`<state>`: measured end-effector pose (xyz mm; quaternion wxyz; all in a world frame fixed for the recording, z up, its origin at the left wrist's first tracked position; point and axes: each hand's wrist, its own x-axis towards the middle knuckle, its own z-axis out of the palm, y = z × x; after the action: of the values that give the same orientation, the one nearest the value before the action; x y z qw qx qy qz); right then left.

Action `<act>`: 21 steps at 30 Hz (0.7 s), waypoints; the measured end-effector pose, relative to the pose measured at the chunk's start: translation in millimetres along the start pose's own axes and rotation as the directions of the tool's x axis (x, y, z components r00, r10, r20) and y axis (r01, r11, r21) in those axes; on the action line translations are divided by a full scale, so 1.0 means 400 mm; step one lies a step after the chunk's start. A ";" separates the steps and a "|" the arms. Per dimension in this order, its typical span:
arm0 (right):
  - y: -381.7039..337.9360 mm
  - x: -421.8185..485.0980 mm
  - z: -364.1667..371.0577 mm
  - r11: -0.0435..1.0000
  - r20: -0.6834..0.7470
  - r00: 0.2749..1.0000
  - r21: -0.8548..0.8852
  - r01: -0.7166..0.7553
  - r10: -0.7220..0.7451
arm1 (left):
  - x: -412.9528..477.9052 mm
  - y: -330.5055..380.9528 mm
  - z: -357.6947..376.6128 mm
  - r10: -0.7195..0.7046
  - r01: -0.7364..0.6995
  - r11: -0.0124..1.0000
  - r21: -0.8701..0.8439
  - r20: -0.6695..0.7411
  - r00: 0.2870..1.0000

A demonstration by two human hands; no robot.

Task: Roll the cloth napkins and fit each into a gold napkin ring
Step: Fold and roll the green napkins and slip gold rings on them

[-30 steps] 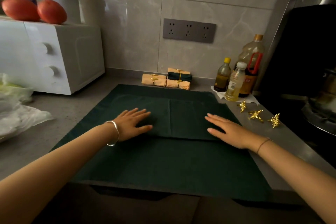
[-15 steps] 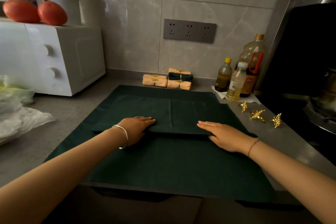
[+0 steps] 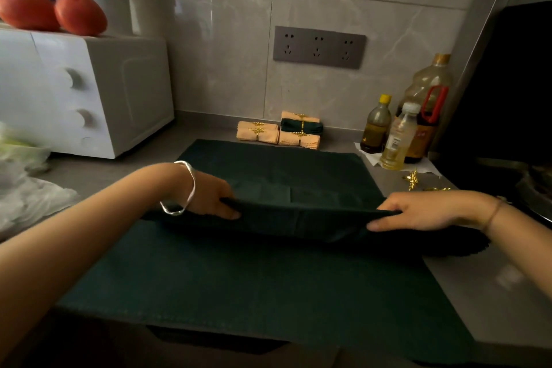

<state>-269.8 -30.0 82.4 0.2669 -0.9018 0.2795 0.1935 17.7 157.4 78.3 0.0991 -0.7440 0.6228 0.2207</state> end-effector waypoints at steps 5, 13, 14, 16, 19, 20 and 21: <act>0.034 0.062 -0.019 0.997 -0.134 0.989 0.039 0.068 -0.062 | 0.064 -0.052 -0.023 0.017 -0.028 0.990 -0.138 -0.080 0.997; 0.097 0.200 -0.043 1.000 -0.268 0.963 0.016 -0.007 0.011 | 0.216 -0.110 -0.020 -0.006 -0.044 0.974 -0.222 -0.219 0.976; 0.106 0.215 -0.042 1.000 -0.305 0.952 0.011 -0.004 0.007 | 0.230 -0.114 -0.019 -0.017 -0.037 0.972 -0.230 -0.229 0.973; 0.119 0.241 -0.040 1.000 -0.370 0.929 0.018 0.004 0.003 | 0.253 -0.120 -0.016 -0.040 -0.024 0.971 -0.240 -0.260 0.965; 0.134 0.271 -0.036 1.000 -0.426 0.904 0.017 -0.024 0.029 | 0.285 -0.127 -0.013 -0.087 0.012 0.971 -0.239 -0.305 0.948; 0.135 0.278 -0.035 0.999 -0.436 0.899 0.010 -0.037 0.038 | 0.293 -0.128 -0.011 -0.102 0.027 0.971 -0.238 -0.312 0.944; 0.136 0.282 -0.034 0.999 -0.448 0.893 0.003 -0.047 0.043 | 0.298 -0.127 -0.008 -0.117 0.039 0.970 -0.239 -0.319 0.940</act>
<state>-213.4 -121.5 16.4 0.1874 -0.9164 0.3535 -0.0118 82.8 61.2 20.7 -0.0848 -0.8010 0.5708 0.1590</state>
